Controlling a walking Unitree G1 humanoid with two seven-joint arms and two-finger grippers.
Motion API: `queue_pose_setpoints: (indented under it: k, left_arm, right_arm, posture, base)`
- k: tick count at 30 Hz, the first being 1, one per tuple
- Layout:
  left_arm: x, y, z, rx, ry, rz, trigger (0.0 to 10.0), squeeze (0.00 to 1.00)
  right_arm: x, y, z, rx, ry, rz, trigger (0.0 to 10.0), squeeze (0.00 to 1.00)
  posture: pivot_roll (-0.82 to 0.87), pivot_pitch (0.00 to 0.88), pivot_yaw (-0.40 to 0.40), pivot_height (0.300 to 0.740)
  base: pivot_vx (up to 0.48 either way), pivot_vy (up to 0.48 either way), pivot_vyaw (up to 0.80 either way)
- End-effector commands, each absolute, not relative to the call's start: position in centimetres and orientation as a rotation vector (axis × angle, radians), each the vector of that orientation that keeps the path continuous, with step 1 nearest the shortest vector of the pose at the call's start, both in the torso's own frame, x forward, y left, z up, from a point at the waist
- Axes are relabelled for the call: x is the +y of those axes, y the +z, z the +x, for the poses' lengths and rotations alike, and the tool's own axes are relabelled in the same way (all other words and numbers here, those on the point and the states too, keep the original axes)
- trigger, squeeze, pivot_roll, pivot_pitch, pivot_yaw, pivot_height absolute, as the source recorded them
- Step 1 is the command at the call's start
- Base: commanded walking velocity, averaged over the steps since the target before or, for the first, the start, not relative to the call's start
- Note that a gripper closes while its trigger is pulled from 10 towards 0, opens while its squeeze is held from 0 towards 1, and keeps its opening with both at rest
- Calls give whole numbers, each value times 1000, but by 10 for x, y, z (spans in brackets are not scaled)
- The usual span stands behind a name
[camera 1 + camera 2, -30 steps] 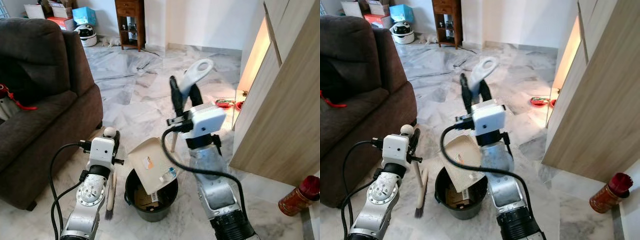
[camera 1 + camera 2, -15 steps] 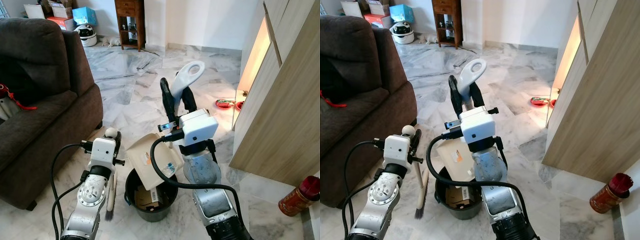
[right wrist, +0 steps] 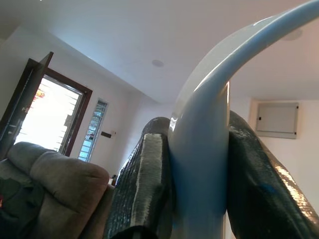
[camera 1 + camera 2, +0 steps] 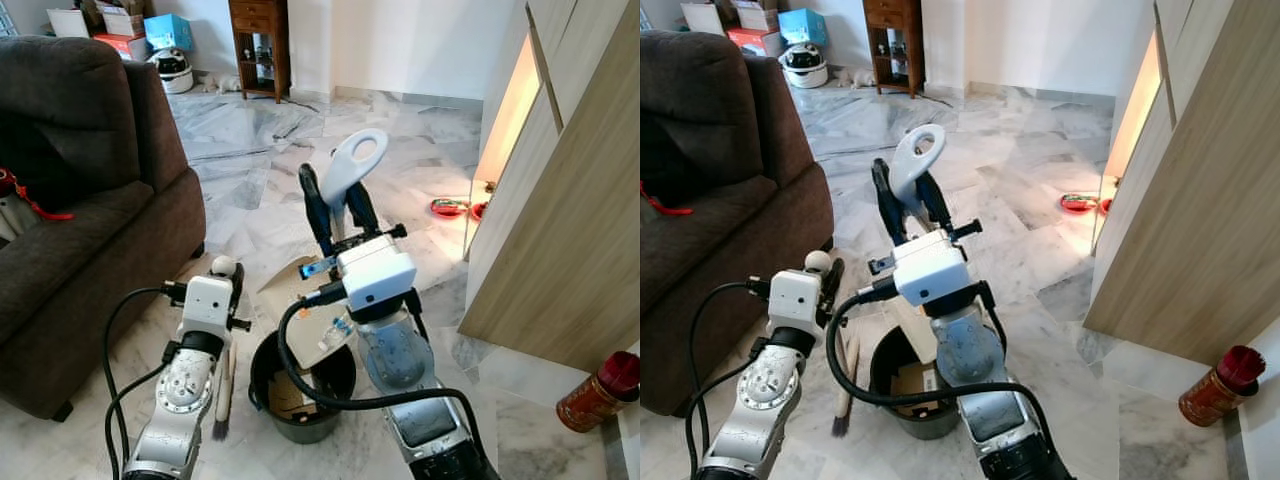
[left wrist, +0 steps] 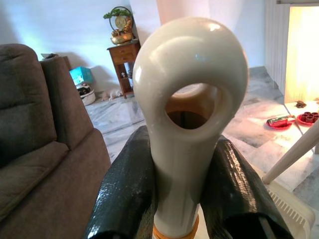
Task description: Sweep floor
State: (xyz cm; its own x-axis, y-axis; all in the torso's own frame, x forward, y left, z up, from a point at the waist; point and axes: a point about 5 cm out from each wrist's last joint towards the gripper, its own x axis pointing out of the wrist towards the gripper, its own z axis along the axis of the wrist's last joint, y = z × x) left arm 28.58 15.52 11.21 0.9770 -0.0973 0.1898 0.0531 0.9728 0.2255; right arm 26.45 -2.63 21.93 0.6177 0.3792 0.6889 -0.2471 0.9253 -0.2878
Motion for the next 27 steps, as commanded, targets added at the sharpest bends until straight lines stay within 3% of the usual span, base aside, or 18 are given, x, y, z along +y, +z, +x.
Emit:
queue_pose_setpoints:
  k: [1,27]
  left_arm:
    - [152,124,289,-269,-84,250,10000,0]
    - [148,123,291,-266,-87,240,10000,0]
  right_arm:
    - [-23,242,251,-966,368,-145,10000,0]
    - [-25,237,256,-950,353,-219,10000,0]
  posture:
    - [101,0,25,740]
    - [94,0,20,740]
  base:
    - [0,0,0]
    - [0,0,0]
